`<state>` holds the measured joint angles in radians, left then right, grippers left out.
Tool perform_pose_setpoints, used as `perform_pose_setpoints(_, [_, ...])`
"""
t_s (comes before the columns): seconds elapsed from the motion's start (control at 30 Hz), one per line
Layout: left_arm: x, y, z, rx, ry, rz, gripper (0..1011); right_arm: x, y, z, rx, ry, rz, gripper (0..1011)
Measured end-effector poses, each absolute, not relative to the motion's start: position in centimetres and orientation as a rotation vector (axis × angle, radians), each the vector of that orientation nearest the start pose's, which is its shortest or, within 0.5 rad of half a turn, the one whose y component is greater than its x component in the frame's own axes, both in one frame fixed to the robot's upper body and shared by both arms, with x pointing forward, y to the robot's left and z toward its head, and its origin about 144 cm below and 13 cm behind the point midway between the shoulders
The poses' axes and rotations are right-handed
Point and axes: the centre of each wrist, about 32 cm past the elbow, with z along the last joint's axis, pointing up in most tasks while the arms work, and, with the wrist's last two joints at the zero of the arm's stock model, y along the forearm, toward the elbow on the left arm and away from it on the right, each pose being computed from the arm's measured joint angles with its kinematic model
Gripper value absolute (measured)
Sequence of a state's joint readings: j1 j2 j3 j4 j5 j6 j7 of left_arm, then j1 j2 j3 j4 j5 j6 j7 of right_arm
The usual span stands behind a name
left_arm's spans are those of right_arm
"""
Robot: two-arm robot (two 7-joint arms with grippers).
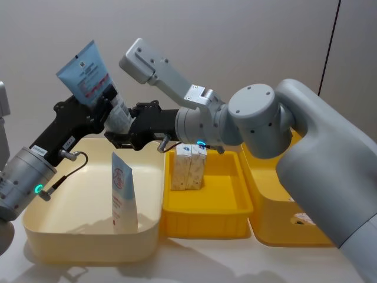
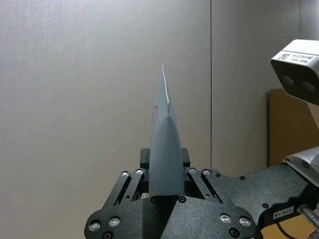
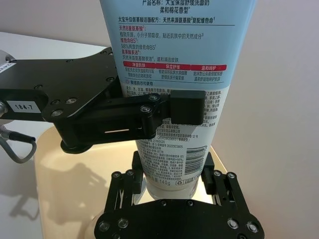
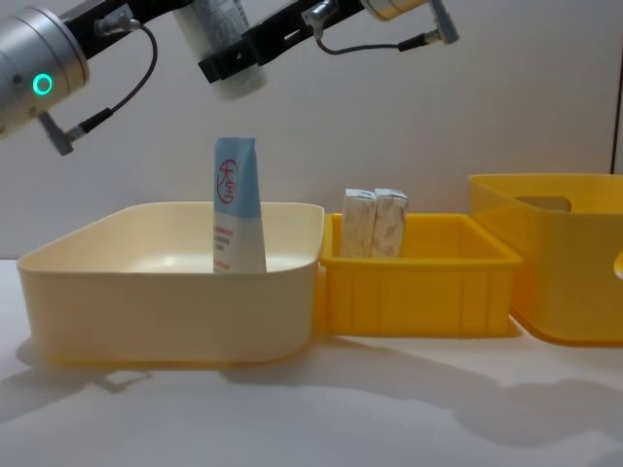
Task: Bimanual collaborative sorting of washing and personal care products
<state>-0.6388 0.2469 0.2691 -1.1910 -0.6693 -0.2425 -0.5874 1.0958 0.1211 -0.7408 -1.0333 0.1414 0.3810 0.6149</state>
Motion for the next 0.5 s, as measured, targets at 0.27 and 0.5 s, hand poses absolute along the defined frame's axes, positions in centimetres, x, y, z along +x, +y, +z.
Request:
perform_pose_setpoints(0.27, [61.7,25.19,127.73,-0.51,-0.208,0.818,323,65.39,-9.75,140.2,-0.463,-0.339,-0.578,667])
perform_pose_setpoints(0.5, [61.7,25.19,127.73,-0.509,-0.207,0.818,512,65.39,-9.74,140.22,-0.463,-0.339,-0.579,667])
